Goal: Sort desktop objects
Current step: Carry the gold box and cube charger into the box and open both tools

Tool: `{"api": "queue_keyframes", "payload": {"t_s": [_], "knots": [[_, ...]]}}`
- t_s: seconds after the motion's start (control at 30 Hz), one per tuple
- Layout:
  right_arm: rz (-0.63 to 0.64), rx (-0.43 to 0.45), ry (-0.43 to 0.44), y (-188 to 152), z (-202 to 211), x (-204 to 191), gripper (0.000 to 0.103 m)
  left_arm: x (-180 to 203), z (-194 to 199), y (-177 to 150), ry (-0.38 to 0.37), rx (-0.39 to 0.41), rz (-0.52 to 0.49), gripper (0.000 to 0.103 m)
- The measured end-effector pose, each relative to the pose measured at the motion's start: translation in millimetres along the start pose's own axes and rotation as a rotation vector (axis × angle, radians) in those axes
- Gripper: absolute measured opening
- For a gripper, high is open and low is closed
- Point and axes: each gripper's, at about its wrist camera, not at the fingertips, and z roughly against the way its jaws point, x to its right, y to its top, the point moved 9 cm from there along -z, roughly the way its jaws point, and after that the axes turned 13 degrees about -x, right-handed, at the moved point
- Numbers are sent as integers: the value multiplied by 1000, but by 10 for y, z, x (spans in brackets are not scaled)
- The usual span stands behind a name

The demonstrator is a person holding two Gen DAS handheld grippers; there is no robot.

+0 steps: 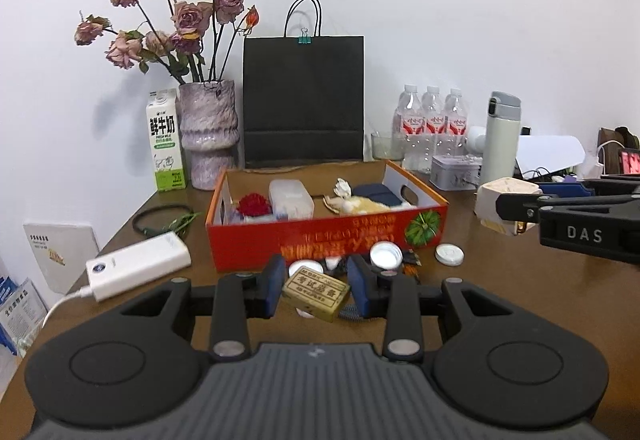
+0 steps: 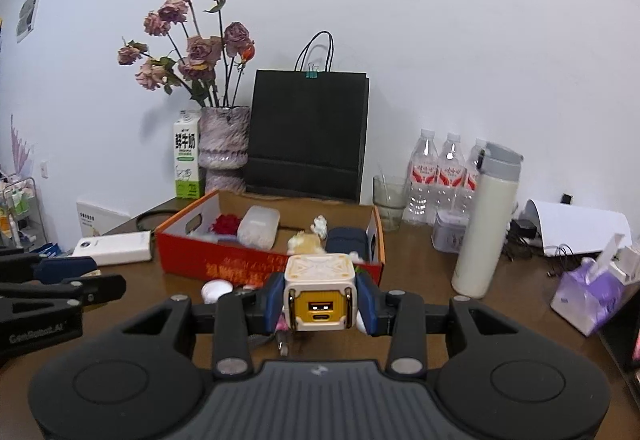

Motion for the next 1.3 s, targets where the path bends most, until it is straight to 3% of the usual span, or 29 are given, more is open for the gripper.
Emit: {"api": "queue_keyframes", "payload": {"t_s": [0.4,0.9,1.3], "knots": [[41,24,-3,667,-698,-56,37,-353,-679,563,34,-19,8,35],[39,-50,50,1354,-1792,-58,37,-709,-1829,1283,59,-90,13,35],[-158,-355,226,1441,-3003,-62,37,-919,-2919,1254,40,-357,37,36]]}}
